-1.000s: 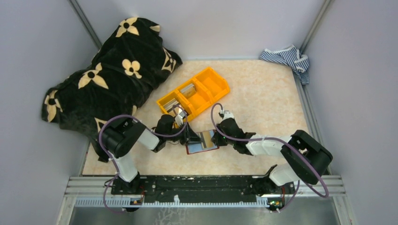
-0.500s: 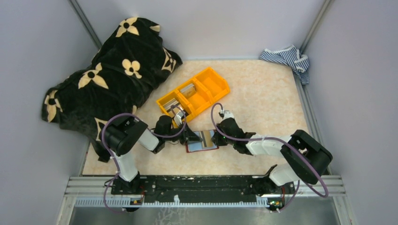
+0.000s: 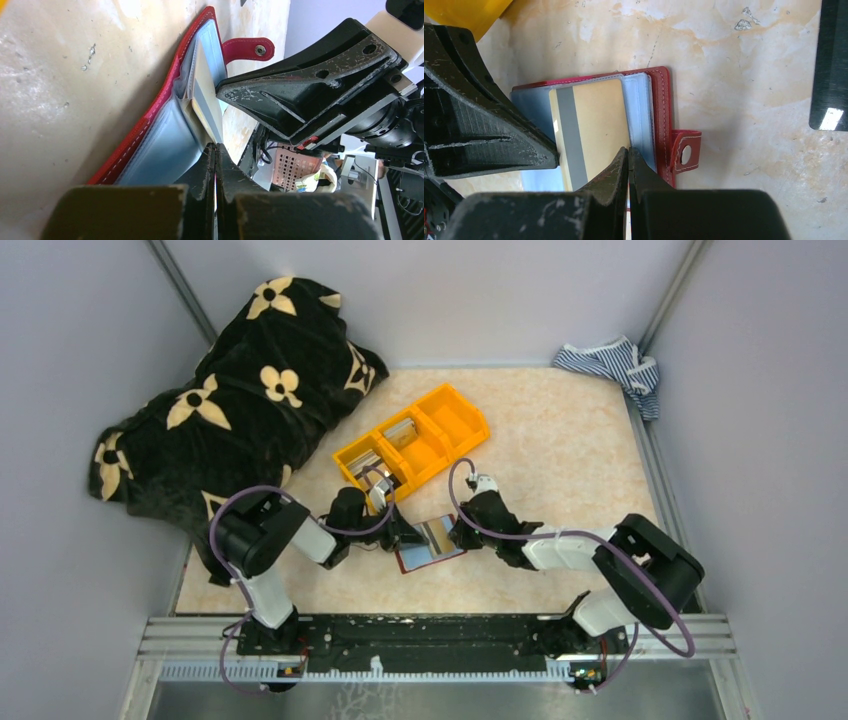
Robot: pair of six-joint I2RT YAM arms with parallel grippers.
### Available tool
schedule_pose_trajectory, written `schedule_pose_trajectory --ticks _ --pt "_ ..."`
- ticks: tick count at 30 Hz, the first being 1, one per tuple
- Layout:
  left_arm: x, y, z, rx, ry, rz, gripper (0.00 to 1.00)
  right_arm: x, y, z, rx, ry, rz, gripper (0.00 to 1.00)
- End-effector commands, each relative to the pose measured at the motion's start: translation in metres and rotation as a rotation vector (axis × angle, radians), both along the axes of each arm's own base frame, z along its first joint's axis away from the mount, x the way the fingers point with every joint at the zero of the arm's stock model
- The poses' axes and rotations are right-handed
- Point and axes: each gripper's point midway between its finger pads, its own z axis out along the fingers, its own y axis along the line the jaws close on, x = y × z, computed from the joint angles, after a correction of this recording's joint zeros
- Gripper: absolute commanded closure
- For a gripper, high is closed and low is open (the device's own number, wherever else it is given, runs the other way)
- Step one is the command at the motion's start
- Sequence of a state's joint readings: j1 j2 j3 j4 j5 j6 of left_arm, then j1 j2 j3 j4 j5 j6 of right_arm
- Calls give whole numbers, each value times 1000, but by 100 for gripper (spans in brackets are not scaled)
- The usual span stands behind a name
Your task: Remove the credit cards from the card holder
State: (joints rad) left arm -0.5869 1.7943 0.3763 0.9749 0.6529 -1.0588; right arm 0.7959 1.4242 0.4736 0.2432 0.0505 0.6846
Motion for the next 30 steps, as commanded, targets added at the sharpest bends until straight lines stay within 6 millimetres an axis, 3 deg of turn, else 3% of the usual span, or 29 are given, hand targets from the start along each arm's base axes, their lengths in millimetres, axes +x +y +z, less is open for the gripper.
schedule_pose_trajectory --ticks 1,21,22,24,26,30 --pt "1 2 7 1 -45 -7 100 -18 -35 -43 -173 108 -28 100" --pt "-6 10 6 13 -39 -7 100 -17 -37 -51 -171 143 -37 100" --pt "-6 10 5 16 -36 -6 97 -17 -37 -51 -172 143 -37 100" --pt "-6 11 2 32 -22 -4 70 -17 -37 -50 -170 142 -36 100" --pt "-5 13 -2 55 -14 4 53 -17 -36 -51 -170 143 -34 100" --pt "-1 19 -11 130 -22 29 46 -16 -34 -51 -168 141 -21 100"
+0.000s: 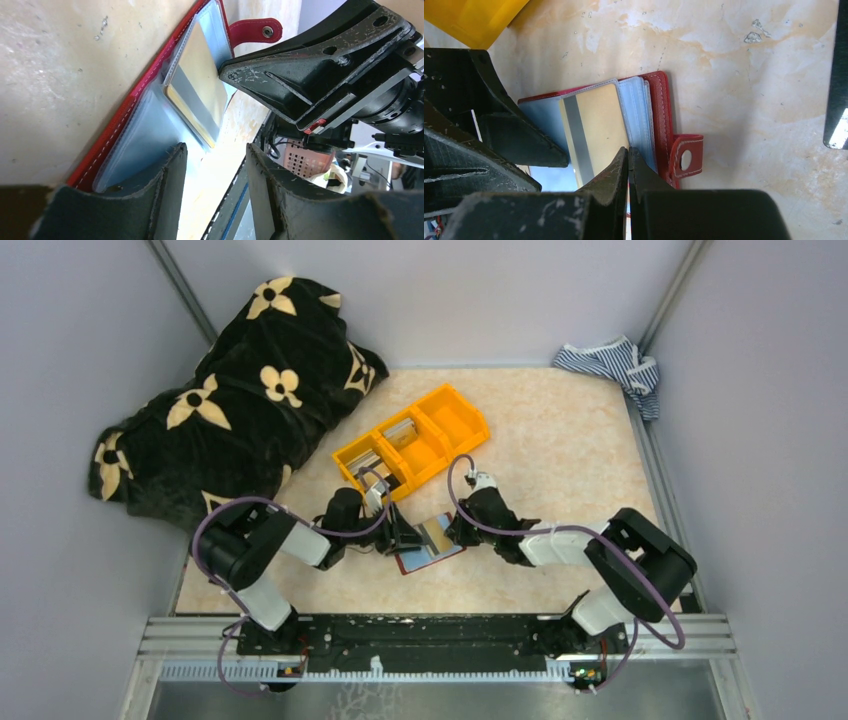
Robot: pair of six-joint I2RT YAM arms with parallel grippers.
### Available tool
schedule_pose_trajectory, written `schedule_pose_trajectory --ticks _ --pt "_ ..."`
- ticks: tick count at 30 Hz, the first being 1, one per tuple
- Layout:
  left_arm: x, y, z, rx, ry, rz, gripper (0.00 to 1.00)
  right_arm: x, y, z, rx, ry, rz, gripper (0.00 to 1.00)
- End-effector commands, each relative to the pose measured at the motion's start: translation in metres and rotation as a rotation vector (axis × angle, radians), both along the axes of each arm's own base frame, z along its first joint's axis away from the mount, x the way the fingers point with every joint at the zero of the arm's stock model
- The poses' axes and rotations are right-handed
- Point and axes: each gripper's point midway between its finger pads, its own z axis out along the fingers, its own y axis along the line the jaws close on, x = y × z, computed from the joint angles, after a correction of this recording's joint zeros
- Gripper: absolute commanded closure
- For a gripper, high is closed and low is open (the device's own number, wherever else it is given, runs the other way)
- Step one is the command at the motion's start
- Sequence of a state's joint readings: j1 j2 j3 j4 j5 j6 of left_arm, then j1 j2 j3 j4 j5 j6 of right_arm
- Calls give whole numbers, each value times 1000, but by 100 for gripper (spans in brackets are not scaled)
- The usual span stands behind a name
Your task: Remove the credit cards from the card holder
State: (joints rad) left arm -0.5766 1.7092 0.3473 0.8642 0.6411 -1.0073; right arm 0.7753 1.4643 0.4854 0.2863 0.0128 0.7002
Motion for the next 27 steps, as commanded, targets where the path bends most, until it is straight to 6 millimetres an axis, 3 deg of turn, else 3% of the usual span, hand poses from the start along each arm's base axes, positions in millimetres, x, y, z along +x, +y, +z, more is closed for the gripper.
schedule_pose_trajectory --ticks 1,6,11,17,27 --pt "7 9 -11 99 -23 32 46 -22 -39 -50 -204 127 -12 100" --pt "12 14 -20 150 -32 50 48 -22 -39 -49 -203 122 -8 100" --pt "17 5 -20 114 -21 43 50 -23 -38 -49 -201 122 2 100" --pt "24 -4 -13 78 -38 42 54 -25 -39 -49 -201 124 6 100" --pt "28 -17 17 -49 -54 42 58 -27 -38 -55 -202 138 15 100"
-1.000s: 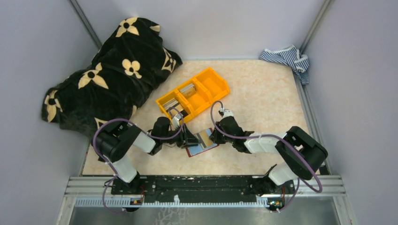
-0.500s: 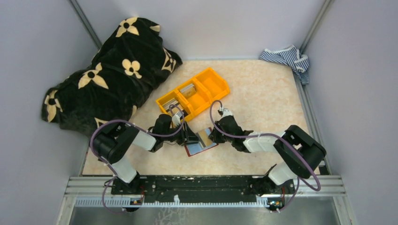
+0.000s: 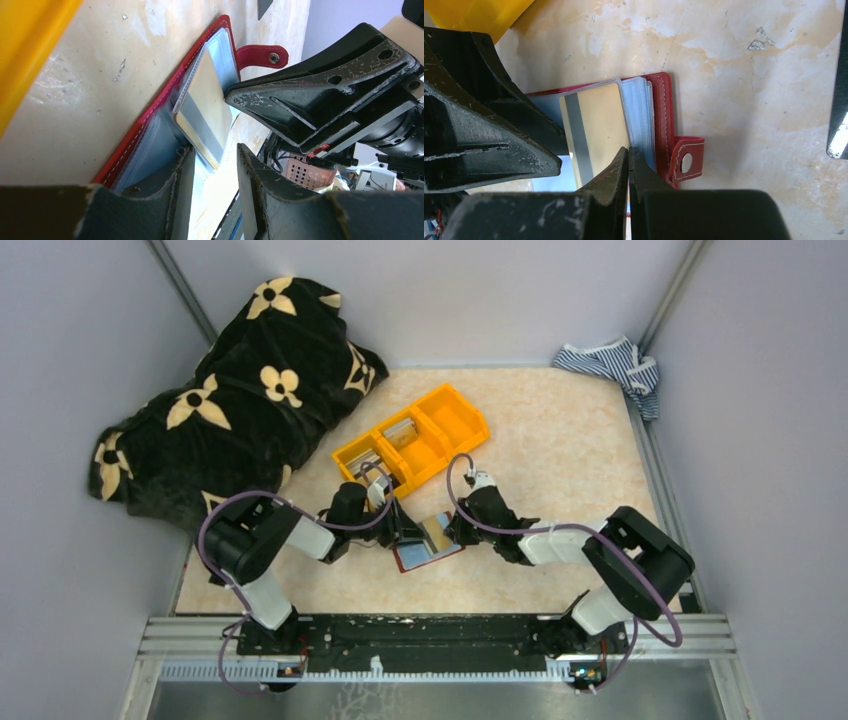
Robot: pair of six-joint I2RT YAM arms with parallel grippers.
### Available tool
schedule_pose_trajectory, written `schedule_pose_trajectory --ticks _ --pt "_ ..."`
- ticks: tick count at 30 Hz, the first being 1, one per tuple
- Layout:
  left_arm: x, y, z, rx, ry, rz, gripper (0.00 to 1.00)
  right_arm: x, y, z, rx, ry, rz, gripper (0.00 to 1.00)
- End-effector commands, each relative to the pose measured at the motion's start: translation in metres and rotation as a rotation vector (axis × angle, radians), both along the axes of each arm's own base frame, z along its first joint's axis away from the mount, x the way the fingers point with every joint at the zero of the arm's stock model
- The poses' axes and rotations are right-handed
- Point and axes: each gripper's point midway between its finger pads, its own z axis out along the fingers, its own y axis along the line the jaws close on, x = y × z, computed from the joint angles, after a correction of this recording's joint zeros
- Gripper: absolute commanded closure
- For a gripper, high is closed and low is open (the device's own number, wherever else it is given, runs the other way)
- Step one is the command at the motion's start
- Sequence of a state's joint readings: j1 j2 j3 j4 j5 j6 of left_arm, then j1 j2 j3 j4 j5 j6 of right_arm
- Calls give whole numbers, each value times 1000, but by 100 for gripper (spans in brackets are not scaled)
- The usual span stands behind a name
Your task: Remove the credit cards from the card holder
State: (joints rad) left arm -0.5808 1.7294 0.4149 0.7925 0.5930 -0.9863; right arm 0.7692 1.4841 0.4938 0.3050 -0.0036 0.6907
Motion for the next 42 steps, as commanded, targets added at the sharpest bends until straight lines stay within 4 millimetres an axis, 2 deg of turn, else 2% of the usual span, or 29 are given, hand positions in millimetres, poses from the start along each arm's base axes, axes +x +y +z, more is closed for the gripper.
schedule_pose_trajectory --ticks 1,19,29,34,42 --pt "9 -12 24 -108 -43 7 58 -29 -41 -55 -211 140 3 100" --pt "4 -24 44 -311 13 -14 63 -31 -40 -60 -214 155 11 100" --pt "2 -24 35 -277 29 -28 63 -31 -41 -56 -213 144 10 100" --pt "0 -20 28 -217 20 -32 62 -36 -48 -53 -228 149 5 100" --pt "9 -17 27 -147 -24 -21 61 -47 -62 -51 -249 167 -14 100"
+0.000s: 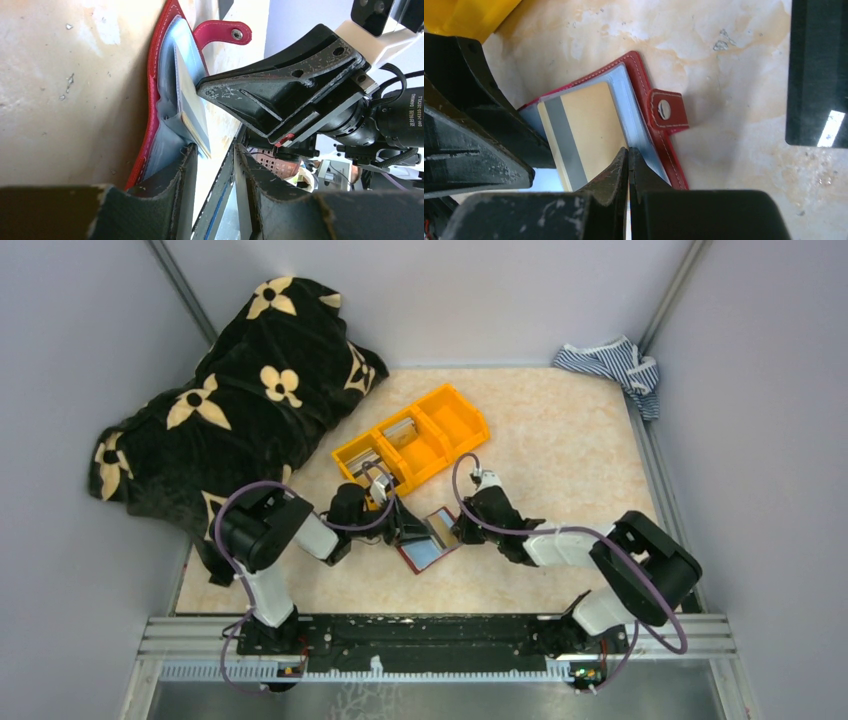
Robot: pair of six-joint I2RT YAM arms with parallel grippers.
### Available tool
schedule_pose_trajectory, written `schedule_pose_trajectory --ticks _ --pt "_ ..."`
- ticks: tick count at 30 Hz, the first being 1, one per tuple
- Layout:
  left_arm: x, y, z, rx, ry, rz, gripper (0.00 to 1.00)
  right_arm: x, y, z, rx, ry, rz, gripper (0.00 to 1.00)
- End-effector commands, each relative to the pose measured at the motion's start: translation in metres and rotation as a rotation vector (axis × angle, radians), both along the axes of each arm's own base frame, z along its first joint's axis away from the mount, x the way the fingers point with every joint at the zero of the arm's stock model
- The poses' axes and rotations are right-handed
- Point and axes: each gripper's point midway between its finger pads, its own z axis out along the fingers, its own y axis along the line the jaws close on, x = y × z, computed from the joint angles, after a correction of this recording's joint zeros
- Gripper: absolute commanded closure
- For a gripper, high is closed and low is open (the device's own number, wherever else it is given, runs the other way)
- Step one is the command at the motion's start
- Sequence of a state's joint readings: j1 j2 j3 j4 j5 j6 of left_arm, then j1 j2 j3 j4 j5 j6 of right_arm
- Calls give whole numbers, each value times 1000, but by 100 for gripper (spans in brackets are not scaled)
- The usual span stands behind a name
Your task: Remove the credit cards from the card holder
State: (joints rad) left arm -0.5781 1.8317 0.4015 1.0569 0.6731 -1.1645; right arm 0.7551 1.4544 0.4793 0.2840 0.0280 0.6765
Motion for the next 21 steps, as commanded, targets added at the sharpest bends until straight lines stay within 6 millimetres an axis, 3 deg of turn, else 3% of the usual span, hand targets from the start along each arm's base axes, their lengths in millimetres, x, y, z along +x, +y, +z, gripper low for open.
schedule_pose_trajectory --ticks 1,8,13,19,21 --pt "11 -4 9 16 -83 -8 61 -52 -52 -52 -223 191 11 100" --pt "28 -4 1 76 -108 -15 60 -61 -60 -53 -230 209 5 100" --pt "49 -5 11 149 -184 -19 60 -56 -53 -46 -218 191 31 100" --pt "51 1 15 240 -234 -43 59 -51 -43 -41 -197 164 68 100" --pt "46 3 10 264 -226 -53 59 -50 -37 -39 -172 155 90 84"
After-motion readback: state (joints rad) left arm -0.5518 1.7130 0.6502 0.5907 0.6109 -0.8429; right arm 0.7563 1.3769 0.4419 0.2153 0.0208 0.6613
